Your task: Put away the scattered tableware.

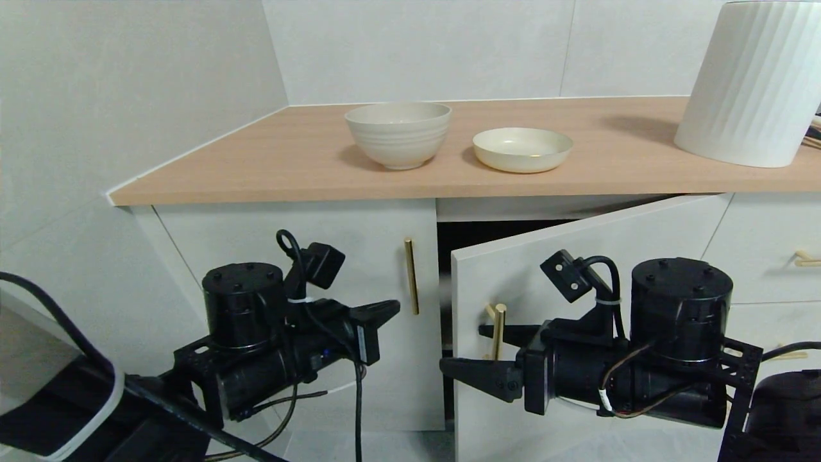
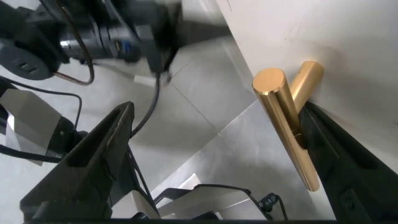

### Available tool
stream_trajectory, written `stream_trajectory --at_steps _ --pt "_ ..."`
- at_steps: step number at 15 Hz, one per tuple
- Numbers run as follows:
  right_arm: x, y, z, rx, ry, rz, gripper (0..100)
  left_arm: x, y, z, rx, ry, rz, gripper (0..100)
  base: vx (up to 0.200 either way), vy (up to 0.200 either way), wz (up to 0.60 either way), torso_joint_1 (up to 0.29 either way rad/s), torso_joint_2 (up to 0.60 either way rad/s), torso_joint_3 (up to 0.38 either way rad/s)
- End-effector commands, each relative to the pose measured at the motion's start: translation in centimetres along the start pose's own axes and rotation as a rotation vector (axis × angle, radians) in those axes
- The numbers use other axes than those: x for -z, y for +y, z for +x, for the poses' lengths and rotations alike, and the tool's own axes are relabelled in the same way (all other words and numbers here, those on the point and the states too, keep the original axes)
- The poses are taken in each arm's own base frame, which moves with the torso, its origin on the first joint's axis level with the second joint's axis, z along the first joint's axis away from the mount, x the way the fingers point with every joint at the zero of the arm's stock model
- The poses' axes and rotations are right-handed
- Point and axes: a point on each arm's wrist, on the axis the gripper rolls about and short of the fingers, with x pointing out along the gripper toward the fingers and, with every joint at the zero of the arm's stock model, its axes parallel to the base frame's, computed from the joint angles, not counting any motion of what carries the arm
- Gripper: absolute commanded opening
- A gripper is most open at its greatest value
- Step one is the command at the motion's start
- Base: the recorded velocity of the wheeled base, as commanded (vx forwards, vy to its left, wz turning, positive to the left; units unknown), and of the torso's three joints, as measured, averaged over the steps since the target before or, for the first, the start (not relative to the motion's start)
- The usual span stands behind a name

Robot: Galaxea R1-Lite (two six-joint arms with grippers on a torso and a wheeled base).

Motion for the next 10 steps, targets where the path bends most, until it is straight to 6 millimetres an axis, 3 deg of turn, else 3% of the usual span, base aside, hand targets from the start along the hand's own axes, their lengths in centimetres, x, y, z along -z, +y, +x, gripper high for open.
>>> stream_trajectory --at_steps 1,4,10 --pt "0.3 0.0 0.2 -0.004 0.01 0.001 100 0.5 -0.3 3.2 0.039 -0.025 0.006 0 0.0 0.0 0.0 0.0 0.0 0.0" --pt "0.4 0.1 0.1 -0.004 0.015 -0.001 100 3.2 -1.3 5.0 0.076 0.026 -0.024 0 0.0 0.0 0.0 0.0 0.0 0.0" --pt "0.7 0.1 -0.1 0.002 0.02 -0.005 100 4.4 -3.7 6.1 0.155 0.05 -0.055 0 0.0 0.0 0.0 0.0 0.0 0.0"
